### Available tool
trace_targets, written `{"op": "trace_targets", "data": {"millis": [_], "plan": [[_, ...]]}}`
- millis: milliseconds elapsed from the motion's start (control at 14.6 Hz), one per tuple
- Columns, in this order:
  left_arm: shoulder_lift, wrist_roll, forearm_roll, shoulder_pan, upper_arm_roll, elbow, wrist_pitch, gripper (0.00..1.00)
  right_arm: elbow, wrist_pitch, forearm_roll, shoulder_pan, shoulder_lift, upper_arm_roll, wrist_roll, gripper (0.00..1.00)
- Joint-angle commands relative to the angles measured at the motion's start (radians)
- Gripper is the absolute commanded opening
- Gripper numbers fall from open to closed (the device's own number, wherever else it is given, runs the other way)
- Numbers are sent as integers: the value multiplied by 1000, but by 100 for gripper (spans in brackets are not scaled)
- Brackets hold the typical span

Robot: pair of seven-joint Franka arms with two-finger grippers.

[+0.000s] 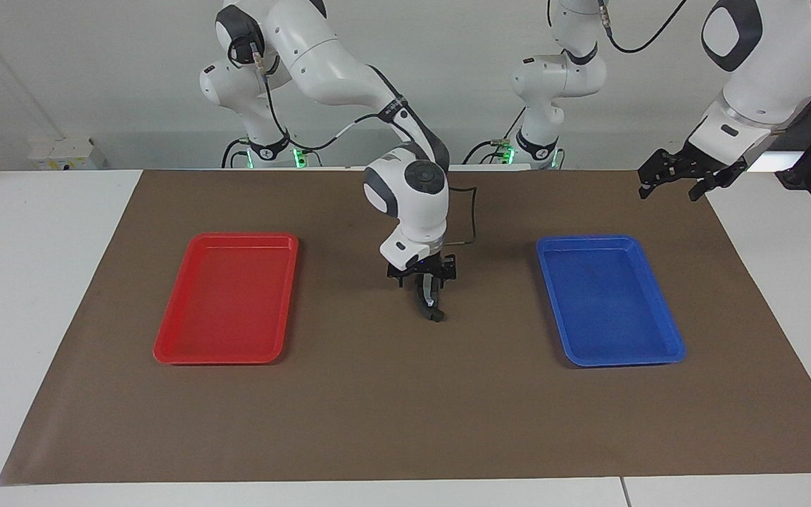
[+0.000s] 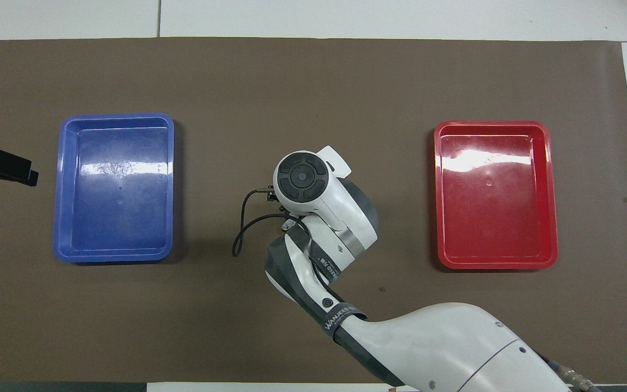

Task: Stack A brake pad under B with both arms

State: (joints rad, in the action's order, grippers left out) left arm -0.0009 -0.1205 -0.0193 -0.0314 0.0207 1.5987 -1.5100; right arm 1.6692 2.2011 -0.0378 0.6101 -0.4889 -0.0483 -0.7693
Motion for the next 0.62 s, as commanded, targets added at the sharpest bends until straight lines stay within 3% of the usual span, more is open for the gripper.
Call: {"op": "trace_targets", "data": {"millis": [0, 206, 549], "plan": [[-30, 10, 18, 4, -4, 32, -18, 100, 38, -38, -14, -62, 119, 2, 35, 100], [-30, 10, 18, 4, -4, 32, -18, 100, 53, -66, -34, -188, 223, 2, 97, 100], [-30, 10, 18, 4, -4, 32, -18, 100, 44, -187, -70, -395, 332, 4, 359, 100]]}}
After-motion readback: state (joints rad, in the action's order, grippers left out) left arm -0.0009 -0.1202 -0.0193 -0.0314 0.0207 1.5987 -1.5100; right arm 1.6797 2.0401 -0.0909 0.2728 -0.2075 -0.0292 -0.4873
